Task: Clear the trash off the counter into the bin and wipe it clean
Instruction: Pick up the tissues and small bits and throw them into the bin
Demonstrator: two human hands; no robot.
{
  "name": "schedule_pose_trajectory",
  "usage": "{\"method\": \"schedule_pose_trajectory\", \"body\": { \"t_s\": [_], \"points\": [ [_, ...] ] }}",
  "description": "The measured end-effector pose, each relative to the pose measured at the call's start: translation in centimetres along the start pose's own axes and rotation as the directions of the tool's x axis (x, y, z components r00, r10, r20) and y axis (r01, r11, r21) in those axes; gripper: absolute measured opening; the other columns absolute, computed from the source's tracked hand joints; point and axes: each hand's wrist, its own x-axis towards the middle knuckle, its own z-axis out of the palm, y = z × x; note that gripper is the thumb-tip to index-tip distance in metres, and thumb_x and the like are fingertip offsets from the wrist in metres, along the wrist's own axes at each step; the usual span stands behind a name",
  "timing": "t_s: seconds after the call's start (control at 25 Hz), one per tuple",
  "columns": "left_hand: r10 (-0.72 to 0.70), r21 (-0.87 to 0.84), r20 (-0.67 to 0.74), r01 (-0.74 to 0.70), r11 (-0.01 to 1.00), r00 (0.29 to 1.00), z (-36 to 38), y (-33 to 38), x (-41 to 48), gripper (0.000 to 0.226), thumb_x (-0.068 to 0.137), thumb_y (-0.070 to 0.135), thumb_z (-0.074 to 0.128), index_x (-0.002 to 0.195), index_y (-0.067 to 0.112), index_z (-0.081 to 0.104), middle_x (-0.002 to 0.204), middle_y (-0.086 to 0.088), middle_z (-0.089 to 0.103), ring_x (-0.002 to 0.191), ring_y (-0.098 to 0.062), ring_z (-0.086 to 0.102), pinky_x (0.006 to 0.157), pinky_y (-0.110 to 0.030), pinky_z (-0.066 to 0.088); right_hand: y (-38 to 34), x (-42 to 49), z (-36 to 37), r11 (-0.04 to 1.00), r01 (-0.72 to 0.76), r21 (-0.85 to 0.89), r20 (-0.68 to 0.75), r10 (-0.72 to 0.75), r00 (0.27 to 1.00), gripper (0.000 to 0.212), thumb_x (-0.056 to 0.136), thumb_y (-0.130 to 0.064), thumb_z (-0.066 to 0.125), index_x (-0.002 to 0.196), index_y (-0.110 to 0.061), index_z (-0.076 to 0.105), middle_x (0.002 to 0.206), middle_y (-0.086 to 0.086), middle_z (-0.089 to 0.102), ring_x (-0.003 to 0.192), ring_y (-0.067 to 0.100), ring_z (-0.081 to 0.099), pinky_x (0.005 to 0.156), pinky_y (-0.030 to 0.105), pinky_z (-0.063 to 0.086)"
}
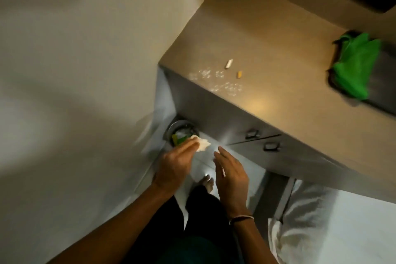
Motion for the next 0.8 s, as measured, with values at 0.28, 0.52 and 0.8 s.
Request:
{"method": "schedule_pose_trajectory", "body": {
  "t_s": [0.28, 0.52, 0.8],
  "points": [
    [-0.427, 0.051, 0.248, 0.429, 0.902, 0.869, 9.5, -12.0, -5.8, 0.029, 0.092, -0.001, 0.08, 0.121, 0.004, 0.08, 0.117, -0.016, 0.082, 0.106, -0.03, 0.08, 0.093, -0.039, 0.064, 4.8, 1.2, 16.6, 0.983, -0.183, -0.021, 0.395, 0.176, 0.902, 0.021, 0.096, -0.011, 0.073, 0.117, -0.013, 0.076, 0.121, 0.01, 0.076, 0.111, 0.028, 0.073, 0.101, 0.04, 0.057],
    [-0.48, 0.069, 0.455, 0.508, 0.859, 0.75, 21.9, -19.4, -2.3, 0.044, 0.109, 0.014, 0.058, 0.151, 0.004, 0.055, 0.156, -0.024, 0.057, 0.144, -0.04, 0.054, 0.122, -0.047, 0.043, 12.2, 7.4, 31.4, 0.964, -0.246, -0.096, 0.461, 0.262, 0.848, 0.028, 0.104, -0.016, 0.06, 0.129, -0.007, 0.067, 0.121, 0.017, 0.073, 0.109, 0.034, 0.07, 0.101, 0.044, 0.057],
    [-0.402, 0.191, 0.586, 0.363, 0.912, 0.703, 22.0, -22.4, -7.3, 0.067, 0.107, 0.019, 0.063, 0.166, 0.013, 0.034, 0.172, -0.024, 0.033, 0.149, -0.045, 0.048, 0.118, -0.054, 0.047, 14.8, 2.5, 31.1, 0.939, -0.265, -0.218, 0.527, 0.342, 0.778, 0.057, 0.105, -0.029, 0.056, 0.157, -0.014, 0.039, 0.16, 0.011, 0.046, 0.151, 0.033, 0.038, 0.12, 0.043, 0.038]
  ]
}}
